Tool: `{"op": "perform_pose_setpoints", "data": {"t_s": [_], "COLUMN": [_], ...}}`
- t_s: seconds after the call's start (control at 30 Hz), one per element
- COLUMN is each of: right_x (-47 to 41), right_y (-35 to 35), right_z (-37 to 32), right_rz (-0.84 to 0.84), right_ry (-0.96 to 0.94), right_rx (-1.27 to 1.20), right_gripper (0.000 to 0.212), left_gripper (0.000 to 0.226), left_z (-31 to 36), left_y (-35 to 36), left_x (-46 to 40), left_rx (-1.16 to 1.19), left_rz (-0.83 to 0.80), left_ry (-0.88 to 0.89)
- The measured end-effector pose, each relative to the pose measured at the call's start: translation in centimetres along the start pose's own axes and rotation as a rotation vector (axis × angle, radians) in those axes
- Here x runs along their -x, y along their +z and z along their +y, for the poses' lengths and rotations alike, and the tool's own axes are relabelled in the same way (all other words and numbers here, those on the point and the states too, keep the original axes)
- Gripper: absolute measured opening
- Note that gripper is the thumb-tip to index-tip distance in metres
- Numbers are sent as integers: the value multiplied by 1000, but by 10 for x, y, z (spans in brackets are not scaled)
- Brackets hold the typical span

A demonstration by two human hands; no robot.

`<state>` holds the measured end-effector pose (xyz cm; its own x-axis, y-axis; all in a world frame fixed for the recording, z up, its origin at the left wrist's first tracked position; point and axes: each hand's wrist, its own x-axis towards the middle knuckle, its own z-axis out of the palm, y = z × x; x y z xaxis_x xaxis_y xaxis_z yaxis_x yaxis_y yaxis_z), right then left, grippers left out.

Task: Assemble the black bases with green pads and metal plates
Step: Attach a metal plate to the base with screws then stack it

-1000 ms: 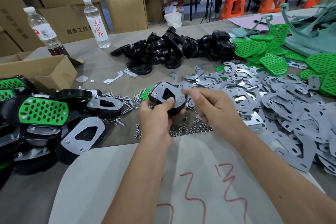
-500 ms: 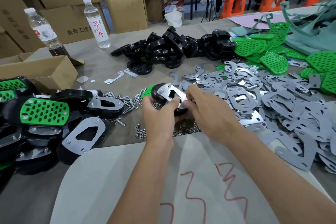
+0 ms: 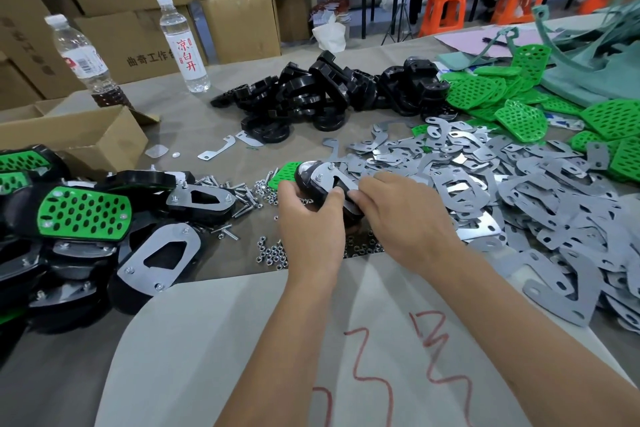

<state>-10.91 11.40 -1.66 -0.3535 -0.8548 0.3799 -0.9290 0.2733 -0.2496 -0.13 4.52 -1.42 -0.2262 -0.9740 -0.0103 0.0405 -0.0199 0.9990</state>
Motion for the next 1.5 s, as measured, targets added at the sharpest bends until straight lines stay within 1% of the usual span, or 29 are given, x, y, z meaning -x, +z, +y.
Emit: {"op": "perform_pose_setpoints", "data": {"t_s": [0.03, 0.1, 0.17, 0.3, 0.4, 0.43, 0.53, 0.6, 0.67, 0.73, 0.8, 0.93, 1.0, 1.1, 1.13, 1.2, 1.3, 1.33, 1.43, 1.5], "right_x": [1, 3, 4, 3, 3, 2, 0, 0, 0, -1, -2, -2, -2, 0, 1, 1, -2, -2, 0, 0], "right_y": [-1, -3, -2, 4, 2, 0, -3, -2, -2, -3, -2, -2, -3, -6, -6, -6, -7, -7, -5, -3], "right_z": [1, 2, 1, -3, 1, 3, 10, 13, 15, 16, 16, 12, 14, 17, 16, 14, 13, 15, 17, 16], "right_rz": [-17, -61, -63, -6, 69, 88, 86, 68, 50, 51, 91, 181, 178, 110, 101, 129, 186, 183, 124, 115], "right_ry": [-16, -34, -5, 99, 143, 136, 76, 20, -7, -12, -26, 0, 24, -4, -24, -37, 4, 18, 6, -21], "right_rx": [-31, -72, -72, -27, -145, -207, -329, -371, -348, -298, -272, -315, -335, -381, -380, -343, -304, -304, -364, -342], "right_gripper": [41, 31, 28, 37, 44, 40, 21, 14, 15, 19, 23, 32, 35, 26, 23, 25, 33, 34, 26, 27], "left_gripper": [29, 31, 32, 30, 23, 19, 15, 19, 22, 24, 27, 30, 29, 21, 23, 25, 23, 23, 26, 28], "left_z": [0, -1, -2, 0, 1, 2, 3, 3, 1, 0, -1, -1, 0, 0, 0, 1, 2, 3, 5, 5], "left_y": [0, -2, -2, -1, -4, -5, -8, -8, -8, -7, -7, -7, -7, -8, -8, -8, -8, -8, -8, -8], "left_x": [-1, -3, -3, -1, -2, -3, -3, -2, -1, -1, -2, -2, -2, -1, -2, -2, -1, 0, 1, 1], "left_rx": [0, 8, 5, -38, -65, -89, -254, -315, -352, -339, -306, -274, -255, -209, -206, -213, -230, -235, -214, -208], "left_rz": [8, 17, 17, 24, -14, -30, -72, -144, -183, -197, -200, -217, -229, -247, -248, -245, -252, -255, -259, -251], "left_ry": [1, -6, -13, 37, 91, 141, 384, 458, 489, 496, 492, 487, 473, 424, 415, 405, 389, 381, 339, 340]}}
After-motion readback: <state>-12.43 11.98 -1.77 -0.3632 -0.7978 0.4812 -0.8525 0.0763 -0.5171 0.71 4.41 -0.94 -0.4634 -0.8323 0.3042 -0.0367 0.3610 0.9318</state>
